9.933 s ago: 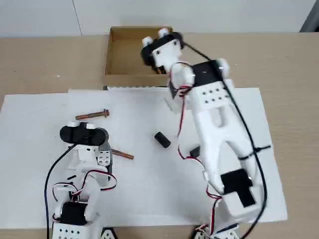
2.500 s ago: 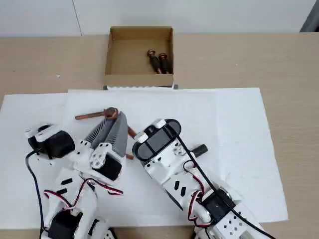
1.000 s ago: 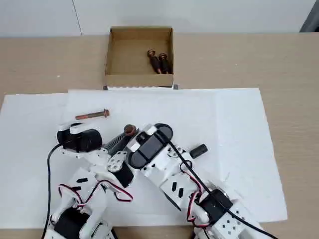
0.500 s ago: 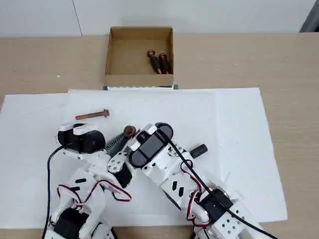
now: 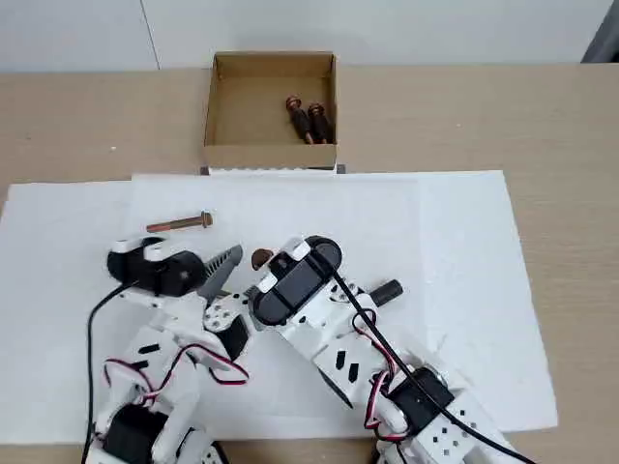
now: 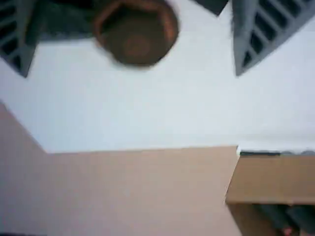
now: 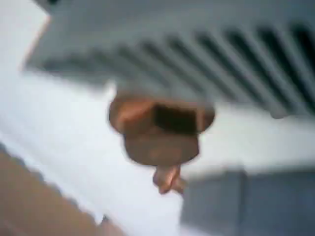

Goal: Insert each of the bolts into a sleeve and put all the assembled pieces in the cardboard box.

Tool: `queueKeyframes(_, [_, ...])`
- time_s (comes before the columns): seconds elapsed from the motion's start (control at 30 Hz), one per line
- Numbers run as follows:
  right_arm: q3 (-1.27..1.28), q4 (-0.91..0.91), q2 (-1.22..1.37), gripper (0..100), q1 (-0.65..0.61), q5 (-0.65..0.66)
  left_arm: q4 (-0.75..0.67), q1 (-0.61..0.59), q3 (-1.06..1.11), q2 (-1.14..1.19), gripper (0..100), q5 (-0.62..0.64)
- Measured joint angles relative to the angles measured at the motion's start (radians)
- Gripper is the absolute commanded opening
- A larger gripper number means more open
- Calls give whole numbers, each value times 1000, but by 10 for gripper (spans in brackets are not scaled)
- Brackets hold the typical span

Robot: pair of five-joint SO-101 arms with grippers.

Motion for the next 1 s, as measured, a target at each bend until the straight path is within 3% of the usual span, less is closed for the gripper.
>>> queueKeyframes(0.17, [5, -5, 0, 3, -2, 0, 6, -6, -52, 0, 229, -9])
queueKeyframes(0.33, [5, -6, 0, 3, 29, 0, 9, -61, -68, 0, 6, -51])
queueKeyframes(0.73, [-12, -8, 2, 3, 247, 0, 9, -216, 28, 0, 6, -178])
queueKeyframes(1.0, [-212, 5, 86, 3, 344, -166, 9, -290, 186, 0, 6, -269])
